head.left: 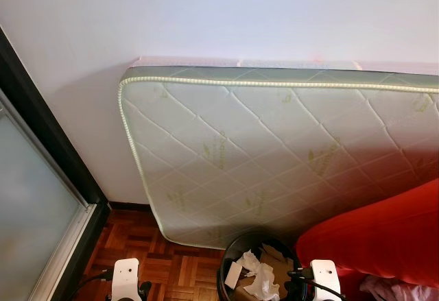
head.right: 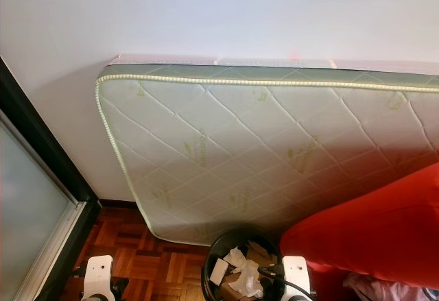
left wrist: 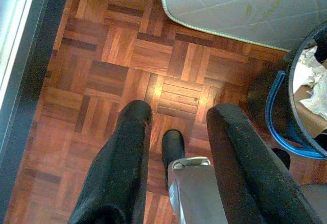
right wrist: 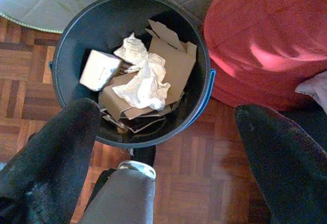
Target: Clean up the room
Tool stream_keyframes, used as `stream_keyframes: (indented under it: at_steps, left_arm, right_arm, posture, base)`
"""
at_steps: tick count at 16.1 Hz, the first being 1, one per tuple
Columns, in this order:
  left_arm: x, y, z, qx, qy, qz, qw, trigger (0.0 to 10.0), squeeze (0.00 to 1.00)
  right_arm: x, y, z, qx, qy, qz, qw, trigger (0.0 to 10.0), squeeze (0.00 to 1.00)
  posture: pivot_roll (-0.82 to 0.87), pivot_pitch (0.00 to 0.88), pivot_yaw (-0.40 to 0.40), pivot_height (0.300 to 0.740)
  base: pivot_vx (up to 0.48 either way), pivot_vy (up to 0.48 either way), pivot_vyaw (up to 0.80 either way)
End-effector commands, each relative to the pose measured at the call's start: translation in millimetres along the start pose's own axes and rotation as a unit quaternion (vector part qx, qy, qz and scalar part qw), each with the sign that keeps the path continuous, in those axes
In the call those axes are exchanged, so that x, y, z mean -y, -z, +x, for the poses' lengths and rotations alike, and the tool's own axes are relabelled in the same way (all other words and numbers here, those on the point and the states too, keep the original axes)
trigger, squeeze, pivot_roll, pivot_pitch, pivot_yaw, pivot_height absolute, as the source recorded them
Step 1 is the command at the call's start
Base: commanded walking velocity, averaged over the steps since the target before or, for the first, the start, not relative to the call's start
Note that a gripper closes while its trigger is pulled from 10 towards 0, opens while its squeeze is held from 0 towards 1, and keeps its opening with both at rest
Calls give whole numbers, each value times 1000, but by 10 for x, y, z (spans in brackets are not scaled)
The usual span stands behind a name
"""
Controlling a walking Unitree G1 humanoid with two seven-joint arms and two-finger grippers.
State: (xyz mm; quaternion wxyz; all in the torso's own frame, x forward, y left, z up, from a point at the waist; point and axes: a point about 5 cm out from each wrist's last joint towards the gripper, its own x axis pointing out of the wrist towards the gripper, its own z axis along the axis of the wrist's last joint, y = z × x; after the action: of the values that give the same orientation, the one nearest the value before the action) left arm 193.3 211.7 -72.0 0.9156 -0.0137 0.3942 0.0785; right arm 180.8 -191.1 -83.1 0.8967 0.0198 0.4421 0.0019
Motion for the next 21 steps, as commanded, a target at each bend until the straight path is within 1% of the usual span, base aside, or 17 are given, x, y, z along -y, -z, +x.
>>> stream_keyframes:
  at_steps: [1, 6, 13, 20, 21]
  left_arm:
    - [-18, 51, -10, -13, -1, 0, 1000, 10000, 0]
    - [-43, 63, -16, -12, -5, -8, 1000, 10000, 0]
    - [-90, 105, -32, -18, -9, -10, 1000, 10000, 0]
    - [-86, 164, -47, -29, -10, -11, 999, 10000, 0]
    - [-89, 170, -49, -29, -10, -11, 999, 10000, 0]
  right_arm:
    - [32, 27, -7, -9, 5, 0, 1000, 10000, 0]
    - [49, 27, -9, -10, 9, 4, 1000, 10000, 0]
    - [131, 85, -38, -14, 18, 13, 1000, 10000, 0]
    - [167, 125, -57, -15, 20, 19, 1000, 10000, 0]
    - [164, 124, -57, -14, 19, 20, 1000, 10000, 0]
  posture:
    - [4, 36, -18, 740]
    - [19, 35, -20, 740]
    - [18, 39, -15, 740]
    - [13, 48, -21, 740]
    - [6, 52, -23, 740]
  base:
    - [-240, 0, 0]
    - [-199, 0, 0]
    - [-260, 0, 0]
    - [-276, 0, 0]
    - [0, 0, 0]
